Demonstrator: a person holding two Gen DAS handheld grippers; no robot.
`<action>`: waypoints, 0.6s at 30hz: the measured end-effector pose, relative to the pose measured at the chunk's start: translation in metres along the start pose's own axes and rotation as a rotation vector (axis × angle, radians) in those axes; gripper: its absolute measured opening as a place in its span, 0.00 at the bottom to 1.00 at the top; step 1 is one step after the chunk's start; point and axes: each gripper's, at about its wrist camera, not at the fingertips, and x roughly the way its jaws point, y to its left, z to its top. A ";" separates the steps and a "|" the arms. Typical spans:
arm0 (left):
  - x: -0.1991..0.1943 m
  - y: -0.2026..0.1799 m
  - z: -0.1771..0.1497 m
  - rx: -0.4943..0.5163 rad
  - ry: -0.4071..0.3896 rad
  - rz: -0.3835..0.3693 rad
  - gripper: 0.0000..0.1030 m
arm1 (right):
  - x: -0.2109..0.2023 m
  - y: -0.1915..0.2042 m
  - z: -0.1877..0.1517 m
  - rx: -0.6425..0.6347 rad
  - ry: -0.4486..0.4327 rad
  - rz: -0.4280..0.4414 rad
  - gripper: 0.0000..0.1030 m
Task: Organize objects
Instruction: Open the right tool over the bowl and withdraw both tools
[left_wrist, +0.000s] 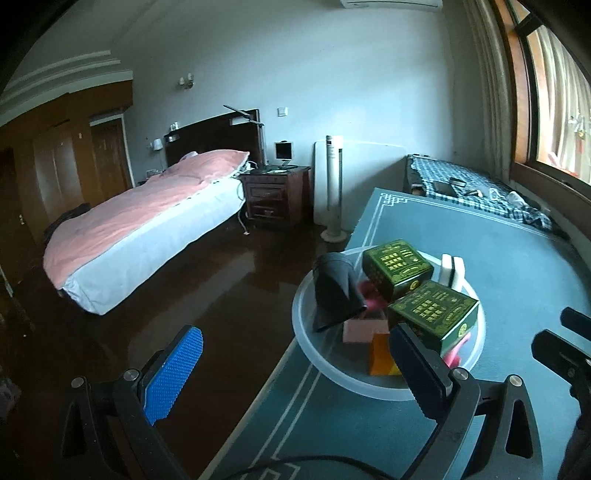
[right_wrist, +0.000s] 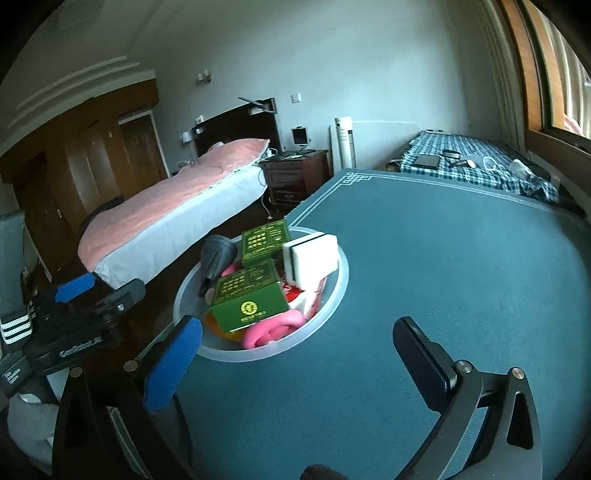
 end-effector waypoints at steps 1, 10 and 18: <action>-0.001 0.000 -0.001 0.002 -0.001 0.004 1.00 | 0.000 0.002 0.000 -0.008 0.002 0.004 1.00; -0.001 -0.002 -0.003 0.015 0.006 -0.008 1.00 | 0.006 0.010 -0.004 -0.042 0.046 0.031 1.00; 0.001 -0.004 -0.005 0.021 0.015 -0.020 1.00 | 0.012 0.013 -0.007 -0.067 0.075 0.048 1.00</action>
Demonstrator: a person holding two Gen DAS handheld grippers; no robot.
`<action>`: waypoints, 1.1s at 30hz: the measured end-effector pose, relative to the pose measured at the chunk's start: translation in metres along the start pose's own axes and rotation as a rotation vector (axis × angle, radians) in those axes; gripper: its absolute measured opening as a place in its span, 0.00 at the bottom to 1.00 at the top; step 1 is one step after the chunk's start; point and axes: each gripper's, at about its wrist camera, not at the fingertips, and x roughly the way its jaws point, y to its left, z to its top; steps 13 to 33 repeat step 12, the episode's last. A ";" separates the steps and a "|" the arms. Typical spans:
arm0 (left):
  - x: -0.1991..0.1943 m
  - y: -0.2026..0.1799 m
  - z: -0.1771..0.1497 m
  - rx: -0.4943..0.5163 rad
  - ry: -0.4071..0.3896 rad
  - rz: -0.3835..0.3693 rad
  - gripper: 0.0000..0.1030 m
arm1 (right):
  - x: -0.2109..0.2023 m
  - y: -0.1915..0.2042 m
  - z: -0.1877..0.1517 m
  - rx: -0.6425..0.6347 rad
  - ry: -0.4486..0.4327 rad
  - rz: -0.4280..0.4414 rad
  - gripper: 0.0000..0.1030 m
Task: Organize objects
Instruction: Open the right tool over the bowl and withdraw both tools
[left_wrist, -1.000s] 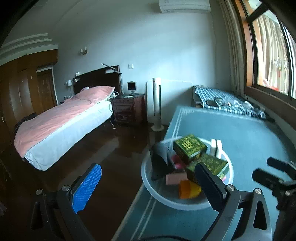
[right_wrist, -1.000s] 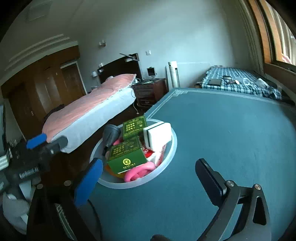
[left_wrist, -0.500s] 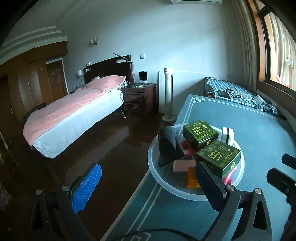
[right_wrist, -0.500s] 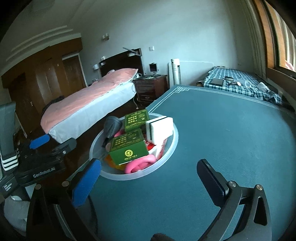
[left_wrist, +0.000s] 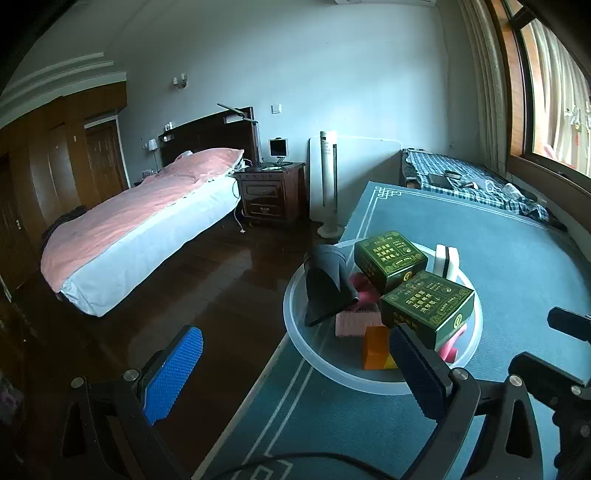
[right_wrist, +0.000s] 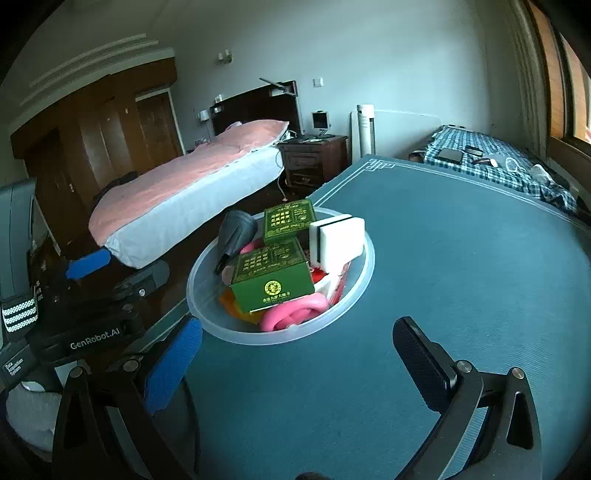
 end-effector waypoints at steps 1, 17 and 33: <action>0.000 0.000 0.000 -0.001 0.001 -0.001 1.00 | 0.001 0.001 0.000 -0.004 0.002 0.001 1.00; 0.002 0.000 0.000 -0.001 0.006 -0.007 1.00 | 0.001 0.004 -0.002 -0.037 -0.019 0.001 1.00; 0.002 0.000 0.000 -0.001 0.006 -0.007 1.00 | 0.001 0.004 -0.002 -0.037 -0.019 0.001 1.00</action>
